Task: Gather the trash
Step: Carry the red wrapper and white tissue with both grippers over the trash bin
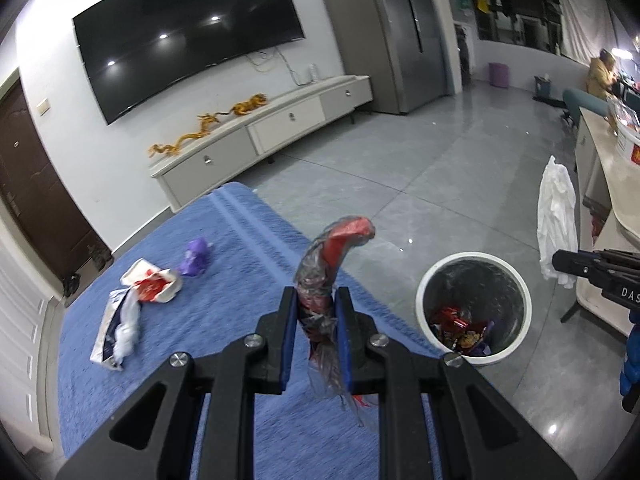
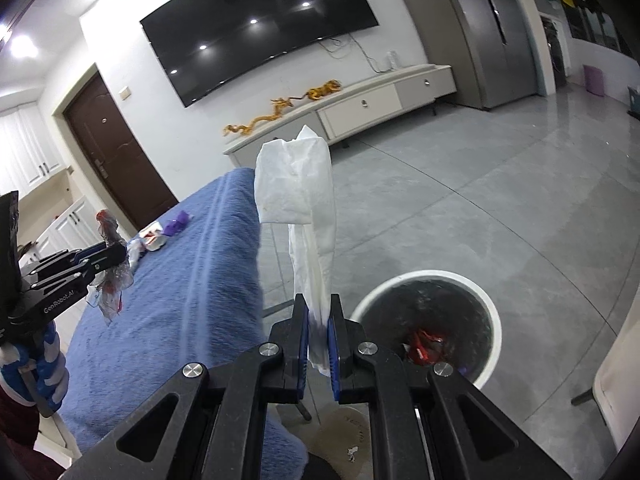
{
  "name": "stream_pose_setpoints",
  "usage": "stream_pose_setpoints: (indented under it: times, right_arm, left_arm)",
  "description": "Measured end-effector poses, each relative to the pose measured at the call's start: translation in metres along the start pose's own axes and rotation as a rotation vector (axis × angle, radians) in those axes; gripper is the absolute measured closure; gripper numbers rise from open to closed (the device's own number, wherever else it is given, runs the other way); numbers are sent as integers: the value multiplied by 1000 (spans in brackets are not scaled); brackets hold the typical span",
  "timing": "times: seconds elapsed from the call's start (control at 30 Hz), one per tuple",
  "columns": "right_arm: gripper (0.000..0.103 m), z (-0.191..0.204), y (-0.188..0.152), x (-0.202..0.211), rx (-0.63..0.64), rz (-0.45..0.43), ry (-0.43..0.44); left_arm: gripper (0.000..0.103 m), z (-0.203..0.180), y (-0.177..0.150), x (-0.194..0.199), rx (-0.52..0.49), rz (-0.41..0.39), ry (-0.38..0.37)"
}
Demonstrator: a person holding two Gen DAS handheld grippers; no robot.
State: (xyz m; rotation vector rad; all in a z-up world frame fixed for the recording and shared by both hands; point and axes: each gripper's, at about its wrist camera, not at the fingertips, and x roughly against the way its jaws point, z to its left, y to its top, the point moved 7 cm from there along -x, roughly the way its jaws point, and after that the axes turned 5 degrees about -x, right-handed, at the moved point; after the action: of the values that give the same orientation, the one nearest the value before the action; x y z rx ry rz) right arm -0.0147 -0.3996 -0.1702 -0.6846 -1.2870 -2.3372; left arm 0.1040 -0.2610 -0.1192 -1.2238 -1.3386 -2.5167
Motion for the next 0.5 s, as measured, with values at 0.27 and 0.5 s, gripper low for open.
stream_pose_setpoints:
  times: [0.27,0.5]
  right_arm:
    - [94,-34,-8,-5,-64,22,-32]
    - [94,-66,-21,-20,-130,65,-48]
  left_arm:
    - [85,-35,11,-26,-47,34,-47]
    - [83,-67,21,-53,-72,87,-116]
